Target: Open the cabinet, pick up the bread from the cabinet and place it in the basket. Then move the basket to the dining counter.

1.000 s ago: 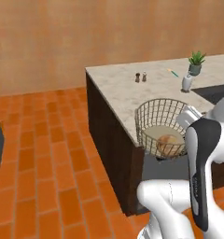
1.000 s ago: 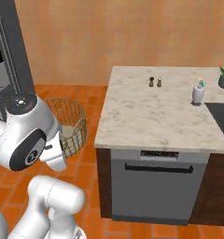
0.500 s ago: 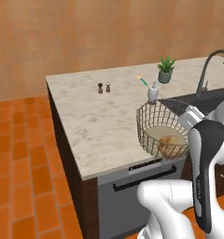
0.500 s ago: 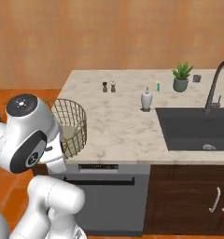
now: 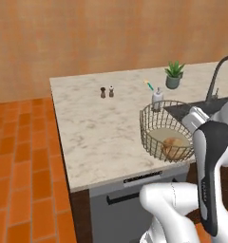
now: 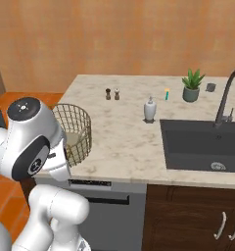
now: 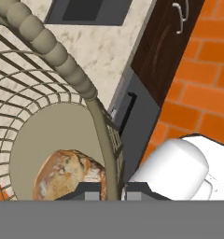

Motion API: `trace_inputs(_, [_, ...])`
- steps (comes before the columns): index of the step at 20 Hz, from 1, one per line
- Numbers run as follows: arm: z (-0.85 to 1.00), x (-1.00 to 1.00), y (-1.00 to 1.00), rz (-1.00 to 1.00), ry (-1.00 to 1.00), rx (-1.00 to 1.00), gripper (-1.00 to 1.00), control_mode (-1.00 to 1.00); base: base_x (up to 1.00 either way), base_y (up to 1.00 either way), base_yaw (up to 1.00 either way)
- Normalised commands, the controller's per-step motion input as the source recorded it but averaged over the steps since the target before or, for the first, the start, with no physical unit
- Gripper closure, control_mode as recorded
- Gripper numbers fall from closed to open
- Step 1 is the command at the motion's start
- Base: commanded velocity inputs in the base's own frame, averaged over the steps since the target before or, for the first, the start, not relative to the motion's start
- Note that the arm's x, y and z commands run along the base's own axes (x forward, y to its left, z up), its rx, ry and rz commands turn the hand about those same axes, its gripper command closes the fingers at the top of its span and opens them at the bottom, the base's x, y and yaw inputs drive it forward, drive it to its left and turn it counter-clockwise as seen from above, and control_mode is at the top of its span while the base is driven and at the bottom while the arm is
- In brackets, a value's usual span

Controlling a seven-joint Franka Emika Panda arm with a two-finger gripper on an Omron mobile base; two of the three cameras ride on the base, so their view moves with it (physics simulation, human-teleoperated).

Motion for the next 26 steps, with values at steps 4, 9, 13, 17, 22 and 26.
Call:
trace_inputs(4, [0.0,0.0,0.0,0.0,0.0,0.0,1.0,1.0,0.35,-0.15,0.25])
trace_inputs(9, [0.0,0.0,0.0,0.0,0.0,0.0,1.0,1.0,0.3,-0.06,0.11])
trace_inputs(13, [0.0,0.49,-0.01,0.03,0.0,0.0,1.0,-1.0,0.27,-0.01,0.04])
trace_inputs(17, [-0.16,1.0,-0.12,0.06,0.02,0.0,1.0,-1.0,0.0,0.0,0.0])
trace_inputs(22, [-0.46,1.0,-0.29,0.1,0.06,0.0,1.0,-1.0,0.0,0.0,0.0])
trace_inputs(26, [-0.62,1.0,-0.27,0.13,0.09,0.0,1.0,-1.0,0.0,0.0,0.0])
